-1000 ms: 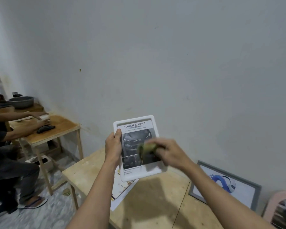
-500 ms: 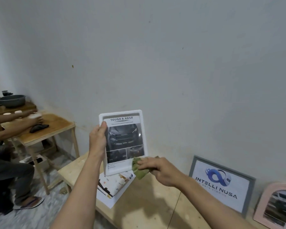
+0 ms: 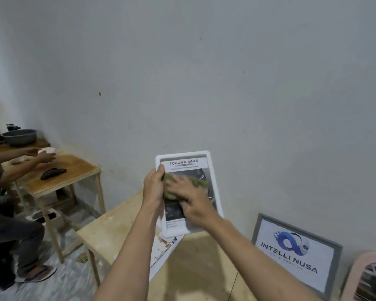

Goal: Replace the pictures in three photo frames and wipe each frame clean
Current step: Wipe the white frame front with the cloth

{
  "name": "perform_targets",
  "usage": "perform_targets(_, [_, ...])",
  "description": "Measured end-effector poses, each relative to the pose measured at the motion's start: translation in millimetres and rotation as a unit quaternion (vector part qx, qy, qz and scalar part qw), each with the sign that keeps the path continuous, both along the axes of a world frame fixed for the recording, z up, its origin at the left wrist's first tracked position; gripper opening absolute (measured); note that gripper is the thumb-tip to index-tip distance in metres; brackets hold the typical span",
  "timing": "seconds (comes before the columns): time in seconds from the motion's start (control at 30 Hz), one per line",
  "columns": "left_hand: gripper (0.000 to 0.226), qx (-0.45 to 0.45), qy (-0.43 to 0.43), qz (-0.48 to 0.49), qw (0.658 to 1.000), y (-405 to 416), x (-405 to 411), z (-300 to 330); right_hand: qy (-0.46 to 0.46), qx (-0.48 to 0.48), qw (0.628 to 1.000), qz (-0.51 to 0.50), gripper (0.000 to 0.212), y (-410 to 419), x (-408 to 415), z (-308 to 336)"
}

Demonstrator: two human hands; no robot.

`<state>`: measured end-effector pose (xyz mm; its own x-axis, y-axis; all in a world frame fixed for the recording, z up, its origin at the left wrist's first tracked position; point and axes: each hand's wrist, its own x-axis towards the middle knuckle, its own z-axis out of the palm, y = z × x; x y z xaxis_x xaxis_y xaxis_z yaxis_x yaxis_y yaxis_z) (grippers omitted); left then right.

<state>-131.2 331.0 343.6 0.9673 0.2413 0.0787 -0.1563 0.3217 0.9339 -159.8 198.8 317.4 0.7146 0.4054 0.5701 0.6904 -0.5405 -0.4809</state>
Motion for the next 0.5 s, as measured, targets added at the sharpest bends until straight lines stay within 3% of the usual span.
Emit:
perform_targets(0.1, [0.034,0.028,0.030,0.041,0.998,19.8,1.7,-9.2,0.141,0.010,0.988,0.067,0.044,-1.3,-28.2,-35.5])
perform_targets(0.17, [0.039,0.066,0.034,0.055,0.996,30.0,-1.4,-14.0,0.268,0.006,0.958,0.101,0.039,-8.3,-42.1,-35.6])
perform_targets(0.27, [0.038,0.118,0.028,0.051,0.991,29.6,-6.5,-16.4,0.349,0.075,0.930,0.087,0.050,-16.3,-39.9,-2.9])
perform_targets(0.33, [0.036,0.128,0.025,0.041,0.991,24.6,-8.6,-15.6,0.267,0.191,0.945,0.012,0.053,-15.9,-27.8,30.0])
perform_targets(0.4, [0.039,0.131,0.013,0.008,0.991,18.7,-5.7,-17.4,0.113,0.234,0.964,-0.056,0.052,-11.1,-8.9,58.9])
perform_targets(0.43, [0.040,0.121,0.005,-0.009,0.993,14.8,-5.9,-15.9,0.049,0.204,0.975,-0.072,0.053,-7.0,0.9,68.5])
perform_targets(0.5, [0.034,0.089,-0.012,-0.015,0.996,6.8,-8.1,-9.1,-0.034,0.053,0.995,-0.075,0.060,3.0,15.1,70.1])
